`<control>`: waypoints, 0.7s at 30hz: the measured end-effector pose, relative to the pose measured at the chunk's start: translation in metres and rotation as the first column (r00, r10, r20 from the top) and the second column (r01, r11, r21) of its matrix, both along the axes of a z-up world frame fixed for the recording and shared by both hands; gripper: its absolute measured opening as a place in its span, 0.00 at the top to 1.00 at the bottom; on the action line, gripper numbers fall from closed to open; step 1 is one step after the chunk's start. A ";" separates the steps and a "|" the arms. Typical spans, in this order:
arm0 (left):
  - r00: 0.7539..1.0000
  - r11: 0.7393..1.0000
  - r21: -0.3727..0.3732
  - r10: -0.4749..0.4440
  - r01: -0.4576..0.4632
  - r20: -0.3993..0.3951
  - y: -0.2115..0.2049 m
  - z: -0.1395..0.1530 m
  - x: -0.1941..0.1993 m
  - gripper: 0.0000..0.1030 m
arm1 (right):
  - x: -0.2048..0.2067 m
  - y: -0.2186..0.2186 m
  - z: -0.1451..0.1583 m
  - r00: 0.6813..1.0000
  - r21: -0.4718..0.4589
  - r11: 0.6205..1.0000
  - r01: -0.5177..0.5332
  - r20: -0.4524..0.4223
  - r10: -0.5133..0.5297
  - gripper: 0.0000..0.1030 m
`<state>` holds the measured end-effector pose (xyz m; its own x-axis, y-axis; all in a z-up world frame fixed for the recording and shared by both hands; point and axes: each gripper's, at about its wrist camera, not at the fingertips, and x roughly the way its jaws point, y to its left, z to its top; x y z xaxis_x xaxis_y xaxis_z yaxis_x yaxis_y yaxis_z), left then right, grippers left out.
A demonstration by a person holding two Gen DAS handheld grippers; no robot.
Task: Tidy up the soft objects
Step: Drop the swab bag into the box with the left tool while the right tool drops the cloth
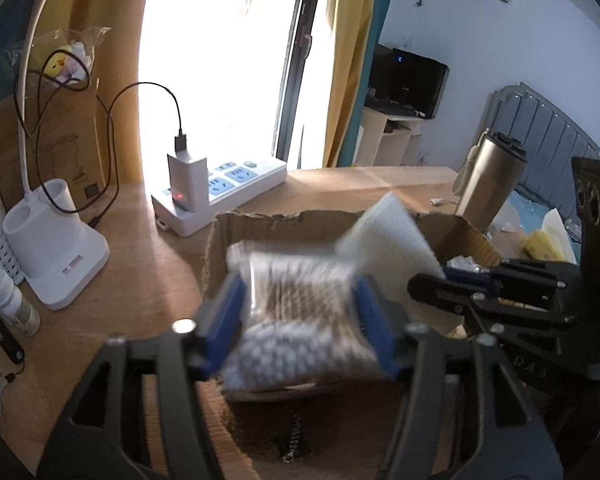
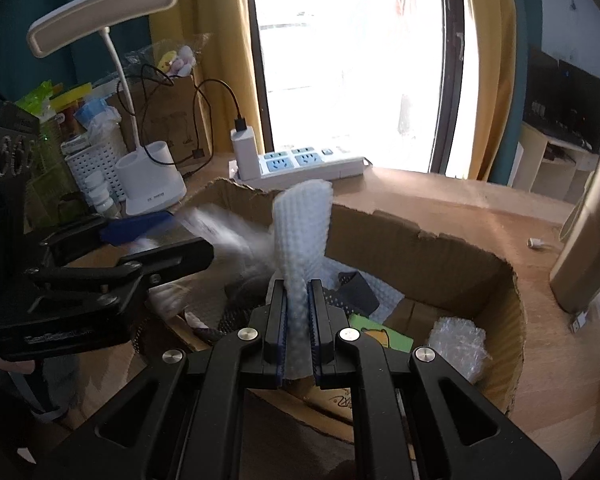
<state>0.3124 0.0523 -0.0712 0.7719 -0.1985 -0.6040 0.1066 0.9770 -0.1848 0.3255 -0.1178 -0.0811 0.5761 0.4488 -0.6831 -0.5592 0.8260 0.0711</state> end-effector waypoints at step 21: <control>0.999 1.000 0.010 0.010 -0.010 0.038 -0.009 0.026 -0.023 0.26 | -0.022 -0.021 0.024 0.997 0.031 0.998 0.063 0.042 -0.064 0.68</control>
